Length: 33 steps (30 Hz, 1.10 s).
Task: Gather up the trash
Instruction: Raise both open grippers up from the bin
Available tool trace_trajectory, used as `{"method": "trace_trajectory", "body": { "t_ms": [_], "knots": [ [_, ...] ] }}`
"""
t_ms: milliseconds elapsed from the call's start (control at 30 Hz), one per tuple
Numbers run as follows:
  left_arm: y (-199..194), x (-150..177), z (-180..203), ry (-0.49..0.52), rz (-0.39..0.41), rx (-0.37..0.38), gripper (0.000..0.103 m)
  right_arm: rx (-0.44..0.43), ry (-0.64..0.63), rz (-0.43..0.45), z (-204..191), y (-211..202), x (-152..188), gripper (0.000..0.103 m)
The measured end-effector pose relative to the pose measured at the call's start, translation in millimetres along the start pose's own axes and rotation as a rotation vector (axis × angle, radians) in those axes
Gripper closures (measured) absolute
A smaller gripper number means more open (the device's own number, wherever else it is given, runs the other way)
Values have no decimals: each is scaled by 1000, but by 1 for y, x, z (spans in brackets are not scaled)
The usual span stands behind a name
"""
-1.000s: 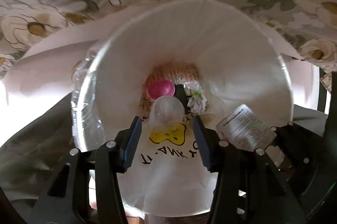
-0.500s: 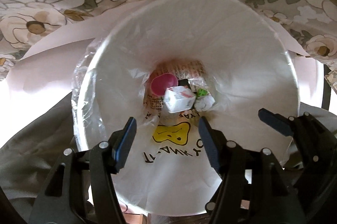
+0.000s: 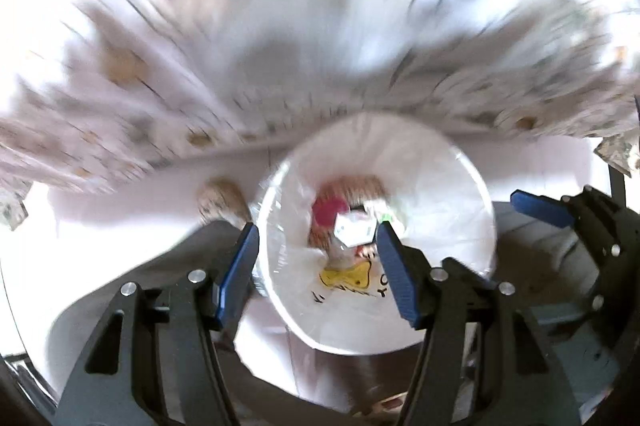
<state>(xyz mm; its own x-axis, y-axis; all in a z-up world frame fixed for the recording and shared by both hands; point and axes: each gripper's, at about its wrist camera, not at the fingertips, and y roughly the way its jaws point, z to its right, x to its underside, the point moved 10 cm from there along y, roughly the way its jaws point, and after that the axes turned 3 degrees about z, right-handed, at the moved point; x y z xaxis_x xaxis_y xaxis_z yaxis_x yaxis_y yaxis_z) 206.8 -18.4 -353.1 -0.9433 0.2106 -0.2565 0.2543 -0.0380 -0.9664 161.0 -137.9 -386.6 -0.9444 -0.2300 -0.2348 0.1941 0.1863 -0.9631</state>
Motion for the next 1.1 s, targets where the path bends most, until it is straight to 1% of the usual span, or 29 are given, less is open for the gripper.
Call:
{"method": "trace_trajectory", "body": {
  "t_ms": [33,100,133,167,233,267,367,433,467,533,567,667,767,833,900,1000,1067,1100],
  "knots": [
    [-11,-1,0,7,24,-7,41,-5,-10,40,-1,-24,-1,22],
    [-38,-1,-1,20,68,-4,40,-6,-16,64,-2,-35,-2,22],
    [-52,0,-1,29,87,-10,40,-8,-24,99,-3,-56,0,21],
    [-61,0,-1,36,103,-16,40,-8,-25,102,-4,-56,0,21],
    [-85,3,2,59,148,-19,39,-11,-39,137,-6,-82,6,20],
    [-93,4,3,63,161,-15,38,-10,-41,139,-6,-84,2,20],
    [-126,11,8,90,216,-13,36,6,-69,186,-10,-120,1,20],
    [-146,16,10,108,248,-21,35,10,-73,198,-15,-131,0,19],
    [-151,18,11,114,260,-21,35,27,-86,233,-16,-153,2,19],
    [-170,22,13,131,293,-27,34,32,-94,246,-17,-161,6,18],
    [-176,23,14,136,304,-27,34,51,-110,277,-19,-181,8,17],
    [-201,29,17,179,357,-42,34,66,-135,285,-27,-193,15,14],
    [-221,35,24,209,397,-59,30,104,-197,326,-36,-223,21,14],
    [-236,40,26,216,433,-65,30,121,-206,355,-38,-234,24,12],
    [-247,43,25,206,463,-78,29,132,-201,372,-38,-239,30,10],
    [-265,48,23,178,519,-108,27,146,-157,411,-41,-250,39,9],
    [-272,51,22,158,541,-121,26,146,-96,464,-44,-260,44,9],
    [-275,53,21,144,547,-120,26,145,-91,472,-45,-260,44,9]
  ]
}}
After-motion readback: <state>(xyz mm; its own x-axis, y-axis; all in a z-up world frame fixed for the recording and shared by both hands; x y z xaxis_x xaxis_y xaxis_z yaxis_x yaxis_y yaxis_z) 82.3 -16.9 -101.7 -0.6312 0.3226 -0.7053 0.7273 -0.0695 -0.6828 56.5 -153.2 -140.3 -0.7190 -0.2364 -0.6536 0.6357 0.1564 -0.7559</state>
